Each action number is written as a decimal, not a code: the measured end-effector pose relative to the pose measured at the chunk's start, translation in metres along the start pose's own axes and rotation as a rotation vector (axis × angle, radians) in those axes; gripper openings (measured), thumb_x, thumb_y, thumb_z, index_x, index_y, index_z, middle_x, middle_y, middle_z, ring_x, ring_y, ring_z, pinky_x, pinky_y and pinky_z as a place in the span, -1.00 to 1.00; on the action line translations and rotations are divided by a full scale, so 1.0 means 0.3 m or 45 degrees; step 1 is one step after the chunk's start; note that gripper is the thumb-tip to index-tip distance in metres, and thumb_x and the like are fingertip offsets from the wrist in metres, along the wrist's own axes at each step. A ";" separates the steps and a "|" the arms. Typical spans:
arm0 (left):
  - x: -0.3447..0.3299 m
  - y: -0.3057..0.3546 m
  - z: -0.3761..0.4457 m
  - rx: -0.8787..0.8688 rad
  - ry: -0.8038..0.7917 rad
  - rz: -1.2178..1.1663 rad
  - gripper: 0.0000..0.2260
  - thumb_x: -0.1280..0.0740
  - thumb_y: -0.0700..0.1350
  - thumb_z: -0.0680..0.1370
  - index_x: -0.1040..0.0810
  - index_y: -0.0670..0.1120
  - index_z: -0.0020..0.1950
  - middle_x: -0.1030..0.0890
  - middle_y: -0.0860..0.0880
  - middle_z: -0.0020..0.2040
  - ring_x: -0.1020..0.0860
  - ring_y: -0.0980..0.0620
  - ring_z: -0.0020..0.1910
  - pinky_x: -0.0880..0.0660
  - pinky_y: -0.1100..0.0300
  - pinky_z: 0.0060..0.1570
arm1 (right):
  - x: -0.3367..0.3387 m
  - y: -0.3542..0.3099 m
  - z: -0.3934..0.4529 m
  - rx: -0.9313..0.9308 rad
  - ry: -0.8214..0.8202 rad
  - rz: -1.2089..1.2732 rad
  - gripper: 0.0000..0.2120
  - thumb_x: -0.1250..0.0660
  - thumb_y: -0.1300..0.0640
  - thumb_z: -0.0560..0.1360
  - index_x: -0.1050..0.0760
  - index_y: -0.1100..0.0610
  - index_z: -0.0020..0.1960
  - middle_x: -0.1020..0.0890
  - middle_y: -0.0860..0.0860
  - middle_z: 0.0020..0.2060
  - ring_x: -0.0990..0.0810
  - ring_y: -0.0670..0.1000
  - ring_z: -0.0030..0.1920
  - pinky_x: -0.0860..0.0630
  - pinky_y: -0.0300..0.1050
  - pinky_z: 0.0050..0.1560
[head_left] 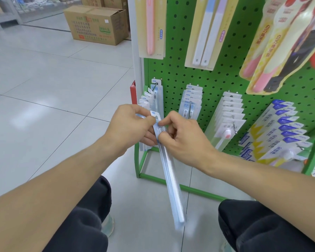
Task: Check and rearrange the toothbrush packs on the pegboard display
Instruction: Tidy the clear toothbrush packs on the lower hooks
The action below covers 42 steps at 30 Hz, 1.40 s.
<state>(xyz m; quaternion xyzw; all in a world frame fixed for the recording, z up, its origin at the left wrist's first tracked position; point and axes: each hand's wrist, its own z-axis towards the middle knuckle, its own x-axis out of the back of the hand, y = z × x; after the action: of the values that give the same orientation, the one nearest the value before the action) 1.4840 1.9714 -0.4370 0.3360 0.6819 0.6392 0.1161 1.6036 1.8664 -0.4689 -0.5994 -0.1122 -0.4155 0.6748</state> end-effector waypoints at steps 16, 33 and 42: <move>0.092 0.028 0.024 -0.042 0.282 -0.313 -0.92 -0.29 -0.32 0.60 -0.50 -0.25 0.08 -0.61 -0.06 -0.49 -0.62 -0.09 -0.51 -0.61 0.15 -0.44 | -0.049 0.012 0.010 0.431 0.315 -0.139 -0.72 -0.33 0.24 0.57 -0.59 0.21 0.26 -0.63 0.04 0.03 -0.53 0.04 0.03 -0.37 -0.32 0.11; 0.104 0.013 0.018 0.119 0.017 -0.479 -0.77 -0.30 -0.16 0.66 -0.56 -0.35 0.13 -0.70 -0.24 -0.11 -0.72 -0.14 -0.19 -0.67 0.13 -0.20 | 0.034 0.056 0.017 -0.045 0.124 0.249 -0.82 -0.50 0.06 0.50 -0.70 -0.09 0.10 -0.63 -0.05 -0.01 -0.58 -0.16 -0.03 -0.42 -0.32 -0.09; 0.076 0.018 0.018 0.064 0.164 -0.402 -0.90 -0.38 -0.31 0.56 -0.59 -0.26 0.07 -0.69 -0.12 -0.20 -0.64 0.04 -0.36 -0.64 0.23 -0.25 | 0.075 0.031 0.028 -0.096 -0.252 0.608 -0.66 -0.41 0.21 0.56 -0.57 0.00 0.32 -0.55 -0.24 -0.33 -0.43 -0.06 -0.39 -0.45 -0.23 -0.25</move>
<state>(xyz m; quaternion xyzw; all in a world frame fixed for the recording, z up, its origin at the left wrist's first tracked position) 1.4720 1.9893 -0.4265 0.1858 0.7479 0.6161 0.1629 1.6271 1.8638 -0.4588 -0.6714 -0.0173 -0.1878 0.7167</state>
